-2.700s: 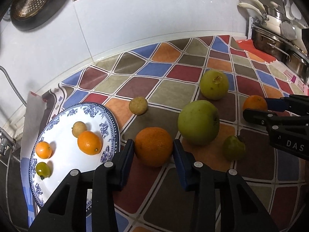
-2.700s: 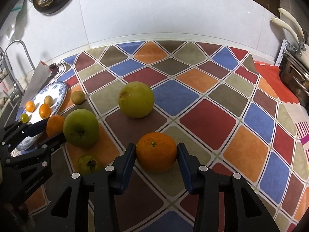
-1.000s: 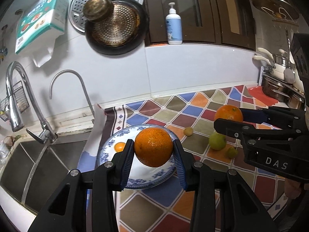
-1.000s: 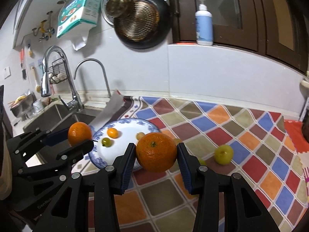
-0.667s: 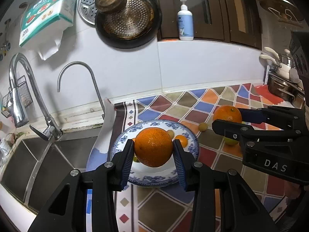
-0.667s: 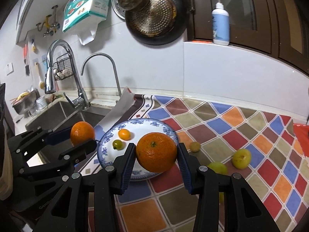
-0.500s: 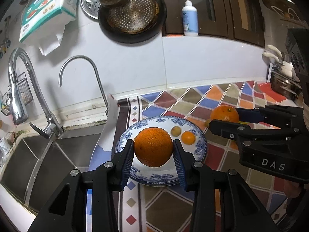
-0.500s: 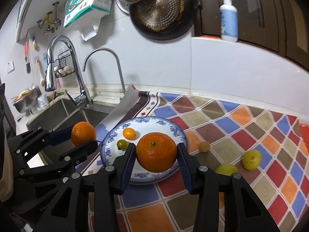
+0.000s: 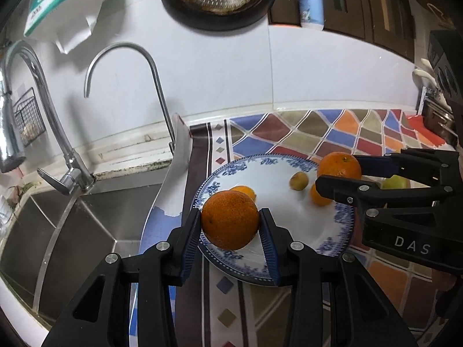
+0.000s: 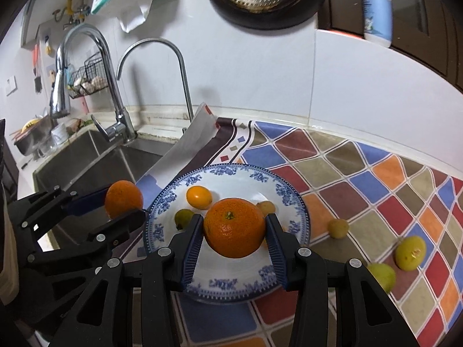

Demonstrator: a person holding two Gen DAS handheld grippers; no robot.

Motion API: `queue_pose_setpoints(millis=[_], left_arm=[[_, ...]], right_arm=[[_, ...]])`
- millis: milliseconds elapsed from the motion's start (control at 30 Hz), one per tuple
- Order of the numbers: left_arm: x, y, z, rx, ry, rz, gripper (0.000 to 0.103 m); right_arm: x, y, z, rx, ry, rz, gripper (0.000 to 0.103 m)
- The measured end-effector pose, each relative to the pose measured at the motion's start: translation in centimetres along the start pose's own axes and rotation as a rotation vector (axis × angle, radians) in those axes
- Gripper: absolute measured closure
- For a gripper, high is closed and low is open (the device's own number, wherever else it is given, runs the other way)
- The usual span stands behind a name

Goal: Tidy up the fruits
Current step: 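Carry the orange with the left gripper while the right gripper carries its orange over the plate, then open the left gripper onto the plate while the right gripper releases its orange there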

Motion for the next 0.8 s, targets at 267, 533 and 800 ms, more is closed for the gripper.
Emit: queue_pose_setpoints(millis=[267,533,800], left_arm=[[-3.3,0.0,0.7,-0.026,-0.009,0.034,0.063],[-5.8,-0.1,0.8,-0.055,-0.024,0.068,0.063],[-5.0,0.6,0.5,-0.057,-0.017,0.038,0.057]], right_arm=[[-3.3,0.5,0.0,0.002,-0.004,0.045,0.059],[-5.7,0.4,-0.1,0.003,-0.01,0.082,0.059],[-5.1,0.9,-0.6,-0.008,-0.031,0.057,0.05]])
Point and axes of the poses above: each gripper's, at about its wrist camera, not at the fingertips, and x roughly against the way its jaws point, z to its left, y to its top, the point moved 10 cm from there along -x, roughly the way its jaws point, and after that the axes turned 7 degrees about z, right-handed, at the moved point
